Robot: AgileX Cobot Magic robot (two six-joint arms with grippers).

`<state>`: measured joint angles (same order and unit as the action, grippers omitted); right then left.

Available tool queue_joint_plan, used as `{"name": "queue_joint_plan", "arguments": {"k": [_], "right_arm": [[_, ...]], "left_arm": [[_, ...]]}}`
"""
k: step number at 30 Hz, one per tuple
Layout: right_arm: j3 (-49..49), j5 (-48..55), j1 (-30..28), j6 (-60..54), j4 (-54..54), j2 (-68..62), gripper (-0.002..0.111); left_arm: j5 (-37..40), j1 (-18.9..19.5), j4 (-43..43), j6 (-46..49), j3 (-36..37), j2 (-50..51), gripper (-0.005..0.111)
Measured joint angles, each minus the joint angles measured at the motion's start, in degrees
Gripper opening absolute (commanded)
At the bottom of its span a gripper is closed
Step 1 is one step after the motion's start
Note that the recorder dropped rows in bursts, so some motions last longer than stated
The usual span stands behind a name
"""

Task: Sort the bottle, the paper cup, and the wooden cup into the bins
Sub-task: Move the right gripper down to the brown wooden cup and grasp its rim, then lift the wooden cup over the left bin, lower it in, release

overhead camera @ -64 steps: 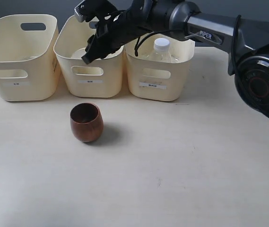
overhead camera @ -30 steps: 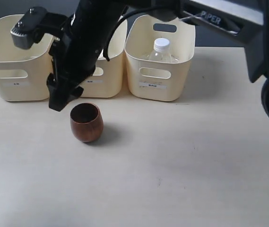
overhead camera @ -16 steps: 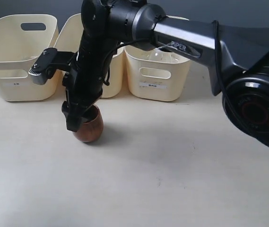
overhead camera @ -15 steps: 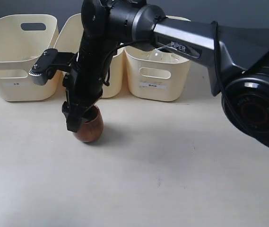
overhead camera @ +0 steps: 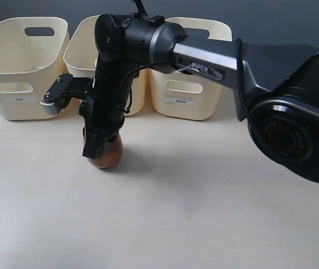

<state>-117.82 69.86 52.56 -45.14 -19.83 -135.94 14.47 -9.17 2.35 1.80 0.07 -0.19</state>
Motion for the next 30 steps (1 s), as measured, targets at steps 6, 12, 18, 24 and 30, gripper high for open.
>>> {"name": "queue_joint_plan", "arguments": {"k": [6, 12, 18, 24, 30], "right_arm": [[0.0, 0.0, 0.1, 0.2, 0.0, -0.5, 0.016], [0.0, 0.0, 0.1, -1.2, 0.1, -0.5, -0.001], [0.0, 0.0, 0.1, -3.1, 0.1, -0.5, -0.001], [0.0, 0.0, 0.1, -4.0, 0.2, 0.7, -0.001], [0.0, 0.0, 0.1, -6.7, -1.4, 5.9, -0.001]], "left_arm": [[0.0, 0.0, 0.0, 0.0, 0.0, 0.0, 0.000], [0.0, 0.0, 0.0, 0.0, 0.0, 0.0, 0.000], [0.0, 0.0, 0.0, 0.0, 0.0, 0.0, 0.000], [0.0, 0.0, 0.0, 0.0, 0.0, 0.0, 0.000], [0.0, 0.0, 0.0, 0.0, 0.0, 0.0, 0.000]]}}
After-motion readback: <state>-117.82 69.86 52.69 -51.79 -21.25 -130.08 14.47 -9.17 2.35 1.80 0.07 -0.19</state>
